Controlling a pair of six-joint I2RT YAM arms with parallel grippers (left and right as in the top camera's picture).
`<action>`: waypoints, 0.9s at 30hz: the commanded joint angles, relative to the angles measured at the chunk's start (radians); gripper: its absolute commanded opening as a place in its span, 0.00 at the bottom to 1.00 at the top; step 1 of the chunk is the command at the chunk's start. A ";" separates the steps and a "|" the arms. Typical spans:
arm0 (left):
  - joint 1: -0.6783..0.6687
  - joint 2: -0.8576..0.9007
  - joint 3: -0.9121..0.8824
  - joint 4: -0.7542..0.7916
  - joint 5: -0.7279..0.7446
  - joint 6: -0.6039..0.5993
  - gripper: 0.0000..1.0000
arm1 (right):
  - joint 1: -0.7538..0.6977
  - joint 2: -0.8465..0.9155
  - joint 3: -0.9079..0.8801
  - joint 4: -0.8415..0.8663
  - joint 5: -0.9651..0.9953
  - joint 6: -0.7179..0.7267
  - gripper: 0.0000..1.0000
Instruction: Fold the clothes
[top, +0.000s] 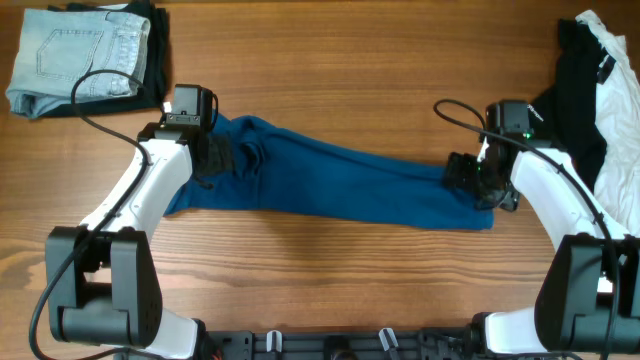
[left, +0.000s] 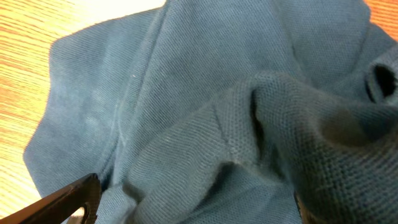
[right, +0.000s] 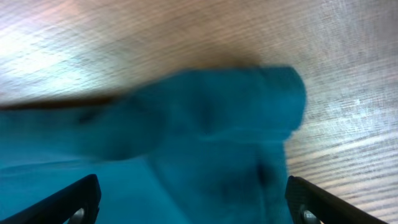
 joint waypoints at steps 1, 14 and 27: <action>0.004 0.008 0.001 0.004 0.021 -0.008 1.00 | -0.051 0.013 -0.063 0.038 0.063 0.025 0.94; 0.005 0.008 0.001 0.004 0.021 -0.008 1.00 | -0.096 0.048 -0.078 0.147 -0.075 -0.006 0.78; 0.004 0.008 0.001 -0.008 0.020 -0.008 1.00 | -0.109 0.129 -0.037 0.147 -0.175 -0.027 0.04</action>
